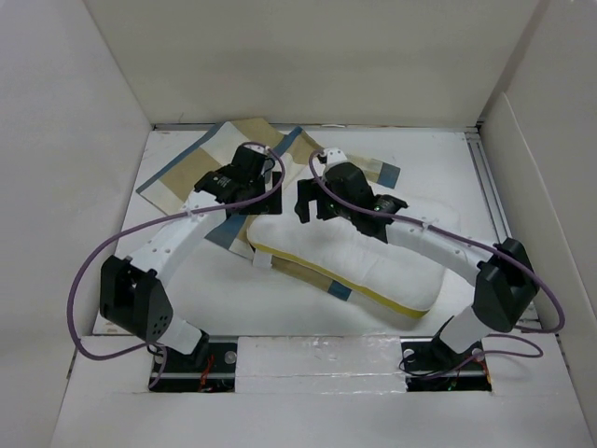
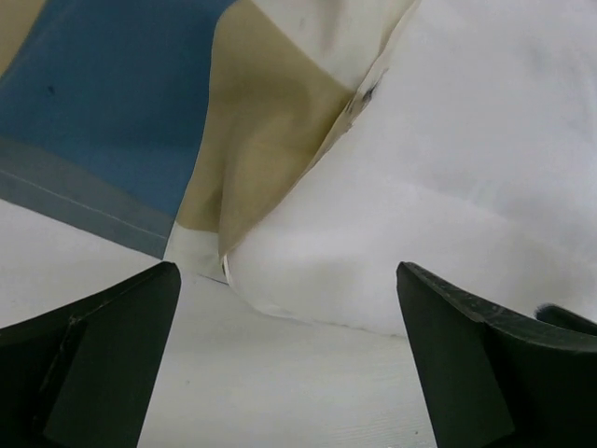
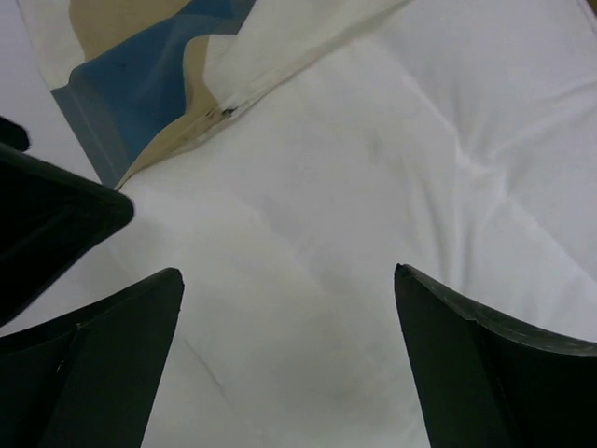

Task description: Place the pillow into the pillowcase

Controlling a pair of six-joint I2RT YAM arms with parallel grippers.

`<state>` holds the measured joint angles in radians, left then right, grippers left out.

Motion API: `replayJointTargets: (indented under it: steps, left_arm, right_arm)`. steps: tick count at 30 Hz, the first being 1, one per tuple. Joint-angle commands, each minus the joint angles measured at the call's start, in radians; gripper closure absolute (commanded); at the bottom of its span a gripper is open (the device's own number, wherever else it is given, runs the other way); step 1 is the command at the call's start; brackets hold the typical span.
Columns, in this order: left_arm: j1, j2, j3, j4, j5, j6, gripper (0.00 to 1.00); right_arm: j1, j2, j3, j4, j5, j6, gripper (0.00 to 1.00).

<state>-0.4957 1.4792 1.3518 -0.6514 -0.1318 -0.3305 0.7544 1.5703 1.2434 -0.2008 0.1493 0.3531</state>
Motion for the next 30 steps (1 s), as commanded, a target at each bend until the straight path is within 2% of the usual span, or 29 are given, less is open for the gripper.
replayJointTargets:
  steps: [1, 3, 6, 9, 12, 13, 14, 17, 18, 21, 25, 27, 30]
  left_arm:
    - [0.02, -0.005, -0.1, 0.053, 0.021, 0.01, 0.0]
    - [0.052, -0.005, -0.149, 0.113, 0.021, -0.004, 0.0]
    - [0.127, 0.065, -0.129, 0.13, 0.03, -0.016, 0.0]
    - [0.149, 0.133, -0.111, 0.18, 0.066, -0.036, 0.0]
    - [0.149, 0.185, -0.121, 0.232, 0.15, -0.056, 0.1]
    - [0.149, 0.185, -0.144, 0.274, 0.168, -0.056, 0.15]
    - [0.149, 0.197, -0.154, 0.292, 0.185, -0.056, 0.32]
    - [0.149, 0.207, -0.187, 0.354, 0.21, -0.076, 0.63]
    - [0.149, 0.207, -0.187, 0.354, 0.221, -0.076, 0.82]
    - [0.149, 0.207, -0.175, 0.368, 0.23, -0.087, 1.0]
    - [0.108, 0.181, -0.099, 0.271, 0.115, -0.087, 1.0]
    - [0.108, 0.171, -0.051, 0.201, 0.115, -0.087, 1.0]
    - [0.108, 0.149, -0.027, 0.148, 0.106, -0.087, 1.0]
  right_arm:
    - [0.02, -0.05, -0.018, 0.021, -0.014, -0.031, 0.0]
    - [0.039, -0.07, -0.038, 0.032, -0.048, -0.042, 0.0]
    - [0.066, -0.095, -0.062, 0.032, -0.079, -0.065, 0.0]
    - [0.092, -0.116, -0.096, 0.043, -0.102, -0.077, 0.0]
    - [0.103, -0.125, -0.12, 0.063, -0.122, -0.088, 0.0]
    - [0.115, -0.134, -0.136, 0.063, -0.122, -0.097, 0.0]
    - [0.115, -0.145, -0.136, 0.063, -0.122, -0.097, 0.0]
    - [0.125, -0.161, -0.171, 0.063, -0.122, -0.108, 0.0]
    - [0.125, -0.174, -0.171, 0.073, -0.122, -0.108, 0.0]
    - [0.125, -0.184, -0.182, 0.086, -0.132, -0.129, 0.0]
    - [0.166, -0.121, -0.161, 0.086, -0.036, -0.148, 0.0]
    - [0.209, -0.07, -0.109, 0.086, 0.097, -0.148, 0.0]
    - [0.259, 0.071, -0.018, 0.106, 0.151, -0.192, 0.0]
